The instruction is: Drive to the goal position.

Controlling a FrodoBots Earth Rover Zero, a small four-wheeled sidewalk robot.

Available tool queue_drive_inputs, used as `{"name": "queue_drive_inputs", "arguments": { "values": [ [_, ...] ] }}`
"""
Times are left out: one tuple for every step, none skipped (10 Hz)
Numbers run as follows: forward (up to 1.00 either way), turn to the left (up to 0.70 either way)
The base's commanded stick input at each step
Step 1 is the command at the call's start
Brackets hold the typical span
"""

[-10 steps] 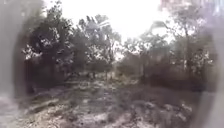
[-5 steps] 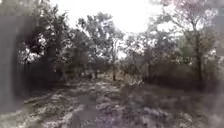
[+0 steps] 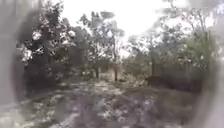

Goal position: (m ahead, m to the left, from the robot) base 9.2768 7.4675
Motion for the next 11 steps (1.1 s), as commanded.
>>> {"name": "queue_drive_inputs", "arguments": {
  "values": [
    [0.85, 0.00],
    [0.85, 0.00],
    [0.85, 0.00],
    [0.85, 0.00],
    [0.85, 0.00],
    [0.85, 0.00],
    [0.85, 0.00],
    [0.85, 0.00],
    [0.85, 0.00],
    [0.85, 0.00],
    [0.85, 0.00]
  ]
}}
